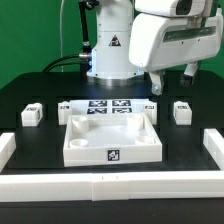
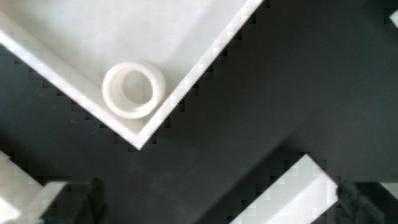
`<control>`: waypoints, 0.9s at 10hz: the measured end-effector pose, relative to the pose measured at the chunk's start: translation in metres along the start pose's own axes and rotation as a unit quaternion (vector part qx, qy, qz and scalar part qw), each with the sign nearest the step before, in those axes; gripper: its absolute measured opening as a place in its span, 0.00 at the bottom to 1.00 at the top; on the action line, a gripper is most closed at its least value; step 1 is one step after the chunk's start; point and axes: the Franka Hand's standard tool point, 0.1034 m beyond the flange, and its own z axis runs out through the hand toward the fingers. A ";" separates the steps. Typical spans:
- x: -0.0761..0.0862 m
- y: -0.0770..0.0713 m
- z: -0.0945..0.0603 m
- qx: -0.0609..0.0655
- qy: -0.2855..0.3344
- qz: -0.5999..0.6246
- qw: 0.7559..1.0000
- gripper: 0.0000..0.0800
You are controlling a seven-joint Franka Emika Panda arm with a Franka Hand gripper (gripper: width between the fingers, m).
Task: Assemble one leg
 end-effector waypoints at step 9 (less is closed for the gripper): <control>-0.012 -0.006 0.010 -0.002 0.013 -0.048 0.999 0.81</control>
Offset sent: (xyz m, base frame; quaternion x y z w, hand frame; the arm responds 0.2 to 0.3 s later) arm 0.0000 0.0000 0.0000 0.0000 0.0000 0.0000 1.0000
